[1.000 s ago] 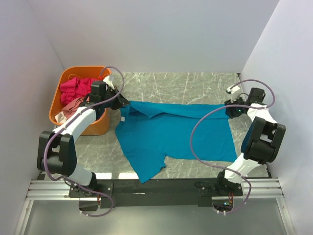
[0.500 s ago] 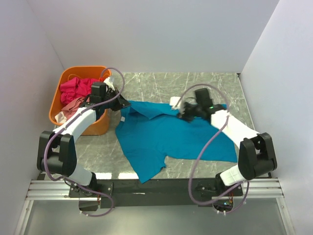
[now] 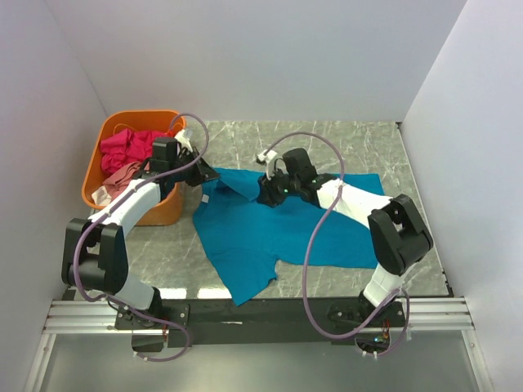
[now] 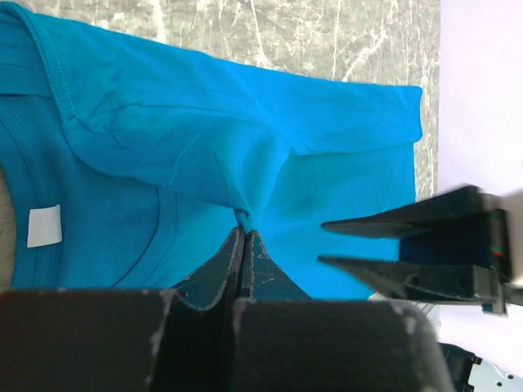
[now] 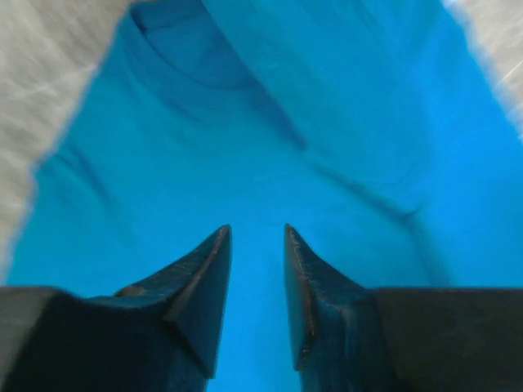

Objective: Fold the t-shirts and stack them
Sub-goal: Fold the tshirt

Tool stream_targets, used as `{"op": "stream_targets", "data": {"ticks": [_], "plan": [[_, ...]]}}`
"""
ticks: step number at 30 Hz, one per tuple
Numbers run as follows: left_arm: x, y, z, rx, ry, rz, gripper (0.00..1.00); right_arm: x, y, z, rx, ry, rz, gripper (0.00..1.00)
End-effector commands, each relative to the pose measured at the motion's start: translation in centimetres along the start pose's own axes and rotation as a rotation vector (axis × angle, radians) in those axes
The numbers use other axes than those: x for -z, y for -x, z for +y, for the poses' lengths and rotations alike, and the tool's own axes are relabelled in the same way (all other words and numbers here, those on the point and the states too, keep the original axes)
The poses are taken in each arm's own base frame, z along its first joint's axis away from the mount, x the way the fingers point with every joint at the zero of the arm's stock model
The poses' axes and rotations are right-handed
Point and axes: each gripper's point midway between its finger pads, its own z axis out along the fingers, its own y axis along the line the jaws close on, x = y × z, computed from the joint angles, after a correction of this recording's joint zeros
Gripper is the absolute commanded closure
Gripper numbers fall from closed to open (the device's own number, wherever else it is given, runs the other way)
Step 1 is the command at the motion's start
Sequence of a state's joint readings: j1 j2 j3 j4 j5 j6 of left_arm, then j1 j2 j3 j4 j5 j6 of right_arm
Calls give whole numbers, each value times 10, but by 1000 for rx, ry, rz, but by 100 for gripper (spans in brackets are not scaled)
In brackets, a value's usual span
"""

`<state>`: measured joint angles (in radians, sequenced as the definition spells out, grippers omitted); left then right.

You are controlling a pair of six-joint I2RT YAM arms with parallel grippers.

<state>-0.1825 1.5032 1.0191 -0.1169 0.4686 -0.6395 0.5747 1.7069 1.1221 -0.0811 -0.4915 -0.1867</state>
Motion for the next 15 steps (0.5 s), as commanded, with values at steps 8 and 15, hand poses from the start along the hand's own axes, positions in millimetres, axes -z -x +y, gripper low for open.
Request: {"op": "stream_targets", "data": {"ticks": [8,15], "plan": [[3,7,-8,-17,-44,-21,99,-23,0,40,-554,213,-144,41],[2,9,-8,-12,-49,-24,99,-36,-2,25,-685,156,-242,38]]}}
